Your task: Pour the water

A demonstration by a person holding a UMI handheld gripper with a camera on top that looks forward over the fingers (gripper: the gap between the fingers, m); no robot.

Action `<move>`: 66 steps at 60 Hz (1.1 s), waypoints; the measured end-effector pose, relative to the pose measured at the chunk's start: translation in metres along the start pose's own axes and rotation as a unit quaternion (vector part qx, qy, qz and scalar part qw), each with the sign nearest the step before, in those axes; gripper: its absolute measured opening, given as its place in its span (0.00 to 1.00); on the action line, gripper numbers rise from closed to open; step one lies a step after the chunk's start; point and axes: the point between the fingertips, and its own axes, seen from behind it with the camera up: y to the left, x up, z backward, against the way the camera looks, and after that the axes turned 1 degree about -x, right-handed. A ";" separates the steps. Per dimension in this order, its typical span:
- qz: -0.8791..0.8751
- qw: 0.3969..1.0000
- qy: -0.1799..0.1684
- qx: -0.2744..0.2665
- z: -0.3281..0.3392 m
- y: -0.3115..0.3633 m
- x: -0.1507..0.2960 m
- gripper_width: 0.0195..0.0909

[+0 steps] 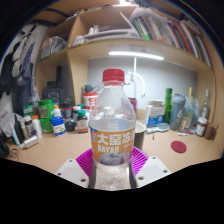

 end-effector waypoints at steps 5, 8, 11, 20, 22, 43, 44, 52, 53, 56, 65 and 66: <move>-0.025 0.998 0.036 0.041 -0.005 0.019 0.002 0.38; -0.055 0.997 0.029 0.050 -0.009 0.025 0.022 0.38; -0.083 0.994 0.022 0.062 -0.015 0.033 0.045 0.36; -0.261 0.961 0.021 0.090 -0.042 0.053 0.112 0.35; -0.319 0.942 0.032 0.096 -0.049 0.056 0.118 0.36; -0.819 0.528 0.143 0.175 -0.099 0.083 0.160 0.35; -0.832 0.507 0.145 0.171 -0.102 0.083 0.167 0.35; -0.868 0.444 0.147 0.165 -0.111 0.078 0.163 0.35; -0.875 0.431 0.146 0.165 -0.111 0.075 0.165 0.35; -0.895 0.393 0.137 0.161 -0.113 0.068 0.170 0.35; -0.915 0.356 0.112 0.153 -0.119 0.051 0.184 0.35; -0.917 0.353 0.111 0.152 -0.118 0.050 0.185 0.35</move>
